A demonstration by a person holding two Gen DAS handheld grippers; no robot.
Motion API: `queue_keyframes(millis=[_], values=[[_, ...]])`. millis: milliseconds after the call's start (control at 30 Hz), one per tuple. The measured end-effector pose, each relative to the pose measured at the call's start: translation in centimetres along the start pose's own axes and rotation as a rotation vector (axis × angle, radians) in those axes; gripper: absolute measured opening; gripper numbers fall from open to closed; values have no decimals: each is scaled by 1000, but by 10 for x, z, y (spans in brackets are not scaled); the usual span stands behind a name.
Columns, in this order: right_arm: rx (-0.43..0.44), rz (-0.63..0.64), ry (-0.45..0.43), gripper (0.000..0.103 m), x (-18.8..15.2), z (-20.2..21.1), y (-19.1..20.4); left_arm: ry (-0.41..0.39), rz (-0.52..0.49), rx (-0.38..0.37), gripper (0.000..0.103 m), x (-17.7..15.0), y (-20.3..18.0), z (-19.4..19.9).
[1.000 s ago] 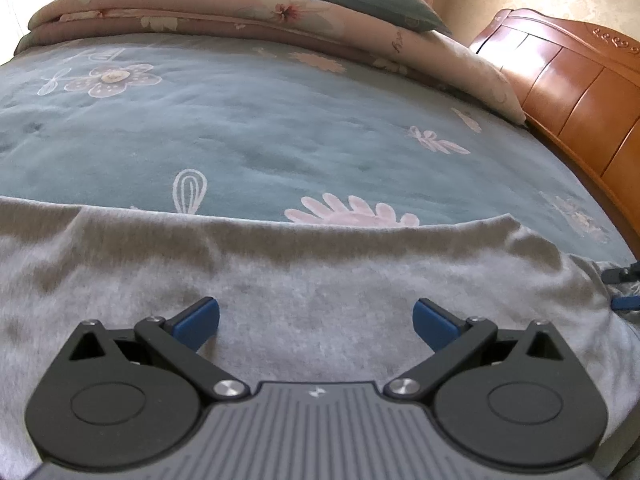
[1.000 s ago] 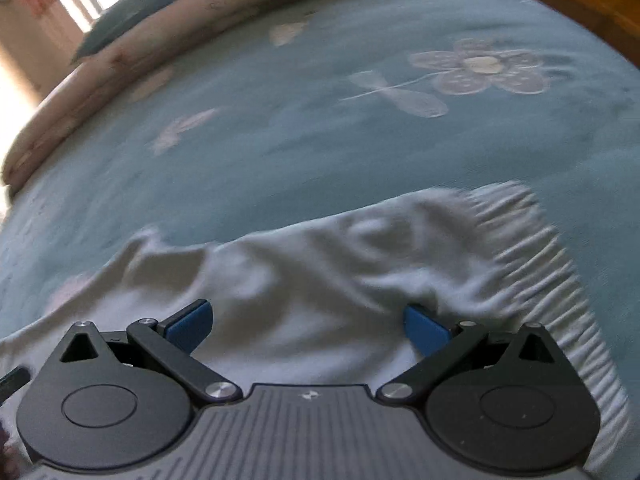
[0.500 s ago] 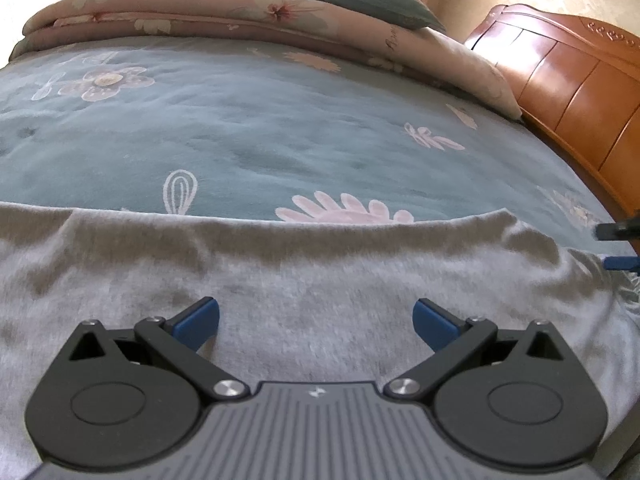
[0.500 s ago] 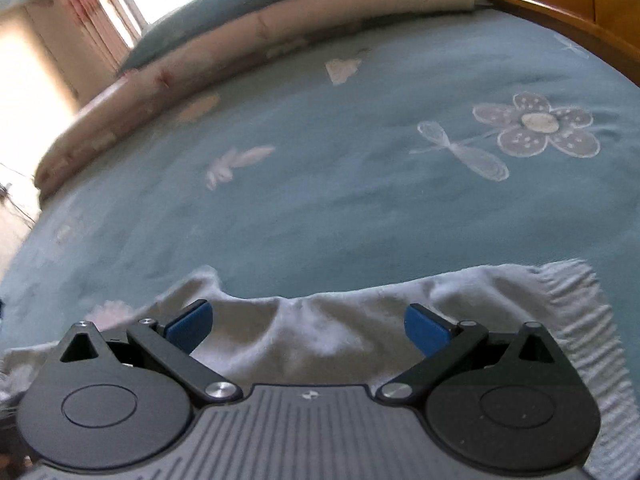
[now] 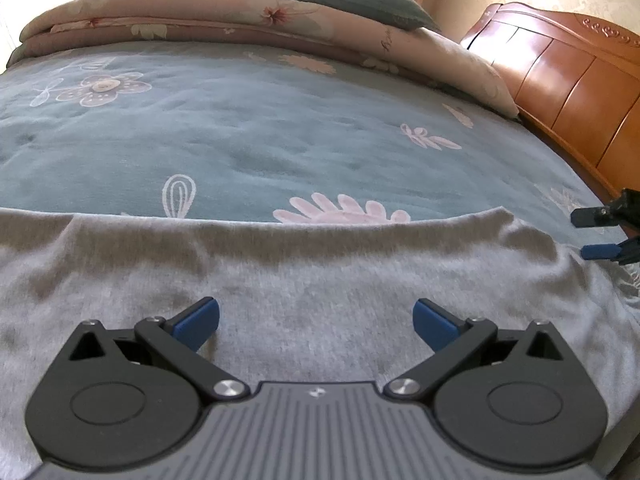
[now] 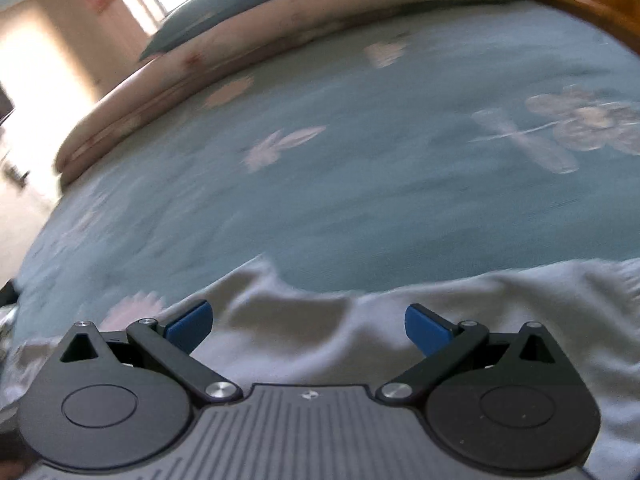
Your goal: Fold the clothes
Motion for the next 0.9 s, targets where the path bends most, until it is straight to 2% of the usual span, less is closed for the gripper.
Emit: queue_keyframes(millis=[67, 133, 233, 300, 333, 467, 567, 667, 733, 800, 900], values=[[-11, 28, 33, 103, -3, -14, 7, 3, -6, 3, 102, -1, 0, -1], [-58, 48, 50, 103, -4, -30, 5, 3, -7, 7, 102, -1, -1, -1], [-117, 89, -12, 103, 5, -33, 5, 2, -2, 2, 102, 0, 0, 0], [-150, 72, -30, 103, 14, -29, 7, 3, -1, 3, 102, 0, 1, 0], [-125, 57, -36, 103, 18, -25, 9, 3, -1, 4, 102, 0, 1, 0], [91, 20, -22, 103, 23, -18, 31, 6, 0, -2, 102, 0, 1, 1], [136, 40, 32, 103, 22, -36, 45, 9, -8, 3, 102, -2, 0, 0], [65, 81, 59, 103, 22, -59, 45, 12, -10, 4, 102, -1, 0, 0], [-5, 96, 36, 103, 26, -62, 43, 10, -4, 1, 102, 0, 1, 0], [-71, 105, 21, 103, 32, -57, 45, 11, -4, -3, 102, 0, 1, 0], [-74, 141, 17, 103, 28, -28, 52, 7, -5, -4, 102, 1, 0, 0]])
Point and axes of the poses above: each gripper's, at about its wrist camera, not at the fingertips, and z roughly against the way its jaws point, y to its left, x to its top, the point moved 2 cm from there along -z, roughly the way its jaws point, and after that the axes turned 7 degrees about z, right-handed, at the moved point
